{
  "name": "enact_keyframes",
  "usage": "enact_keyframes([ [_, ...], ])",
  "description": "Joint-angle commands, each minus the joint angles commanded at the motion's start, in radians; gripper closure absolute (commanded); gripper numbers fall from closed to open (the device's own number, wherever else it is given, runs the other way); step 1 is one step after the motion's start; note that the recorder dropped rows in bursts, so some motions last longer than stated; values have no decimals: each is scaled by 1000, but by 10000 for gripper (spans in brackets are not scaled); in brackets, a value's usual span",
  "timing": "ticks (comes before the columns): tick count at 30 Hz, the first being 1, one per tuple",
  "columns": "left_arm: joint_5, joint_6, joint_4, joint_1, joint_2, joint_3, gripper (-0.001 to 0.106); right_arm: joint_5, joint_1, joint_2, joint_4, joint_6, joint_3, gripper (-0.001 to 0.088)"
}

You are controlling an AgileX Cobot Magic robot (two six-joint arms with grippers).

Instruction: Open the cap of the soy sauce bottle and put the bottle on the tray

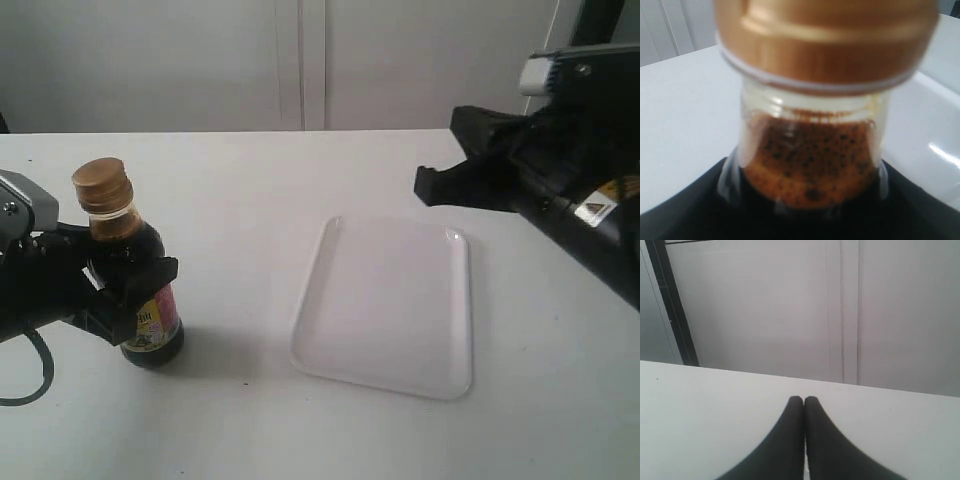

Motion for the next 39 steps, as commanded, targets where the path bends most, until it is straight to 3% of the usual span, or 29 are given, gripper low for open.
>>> enact_keyframes([
  [22,15,0,0,0,0,0,1053,-30,331,300,435,-599,-265,868],
  [30,15,0,2,0,0,0,1053,-28,393,384,446,-687,-371,868],
  [39,11,0,3,0,0,0,1053,42,406,455,450,-688,-487,868],
])
